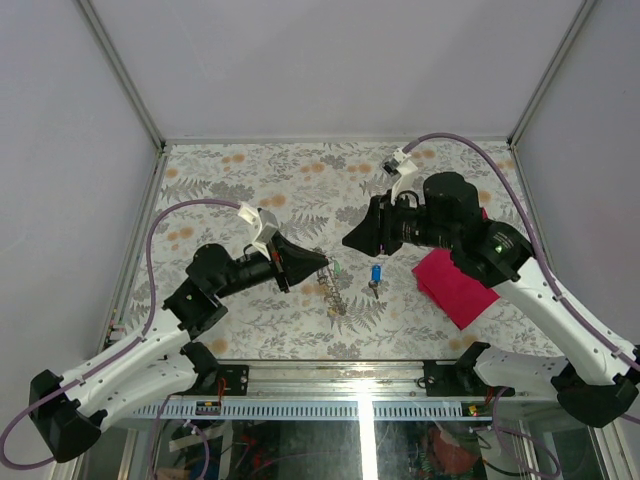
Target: Put the keys on the keyring
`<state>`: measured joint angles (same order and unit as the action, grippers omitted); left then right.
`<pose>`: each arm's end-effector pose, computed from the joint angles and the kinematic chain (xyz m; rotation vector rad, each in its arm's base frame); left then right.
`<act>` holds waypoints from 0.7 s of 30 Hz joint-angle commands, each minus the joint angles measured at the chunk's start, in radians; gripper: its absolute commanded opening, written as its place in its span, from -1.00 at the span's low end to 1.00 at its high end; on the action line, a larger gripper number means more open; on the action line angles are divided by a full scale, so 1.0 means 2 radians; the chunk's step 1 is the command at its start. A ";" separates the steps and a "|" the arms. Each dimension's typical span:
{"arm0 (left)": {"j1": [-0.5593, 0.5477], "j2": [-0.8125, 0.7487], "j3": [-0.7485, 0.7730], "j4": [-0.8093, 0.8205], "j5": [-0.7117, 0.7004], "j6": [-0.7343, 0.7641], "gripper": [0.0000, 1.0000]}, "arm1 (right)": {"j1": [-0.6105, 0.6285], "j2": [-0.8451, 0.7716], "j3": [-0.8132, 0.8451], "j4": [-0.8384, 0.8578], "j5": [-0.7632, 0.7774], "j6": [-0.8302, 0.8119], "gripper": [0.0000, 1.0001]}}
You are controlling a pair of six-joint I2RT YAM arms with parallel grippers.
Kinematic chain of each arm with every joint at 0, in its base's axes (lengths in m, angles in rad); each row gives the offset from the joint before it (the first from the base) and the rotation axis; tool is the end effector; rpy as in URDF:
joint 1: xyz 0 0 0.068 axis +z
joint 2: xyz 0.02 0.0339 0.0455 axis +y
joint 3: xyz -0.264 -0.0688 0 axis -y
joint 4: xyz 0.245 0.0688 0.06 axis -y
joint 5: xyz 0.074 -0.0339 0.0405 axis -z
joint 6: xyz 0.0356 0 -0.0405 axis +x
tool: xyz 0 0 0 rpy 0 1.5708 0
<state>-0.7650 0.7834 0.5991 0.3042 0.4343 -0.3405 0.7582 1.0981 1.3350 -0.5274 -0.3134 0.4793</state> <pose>0.1269 -0.1426 0.3266 0.6970 1.4207 -1.1976 0.1574 0.1642 0.4335 -0.5102 1.9446 1.1195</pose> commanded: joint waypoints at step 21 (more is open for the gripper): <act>-0.003 0.002 0.011 0.057 -0.014 -0.004 -1.00 | 0.000 0.056 -0.011 0.014 -0.097 0.019 -0.34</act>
<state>-0.7650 0.7937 0.5991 0.3042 0.4210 -0.3405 0.7582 1.1980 1.3102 -0.5117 -0.4675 0.5205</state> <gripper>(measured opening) 0.014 0.333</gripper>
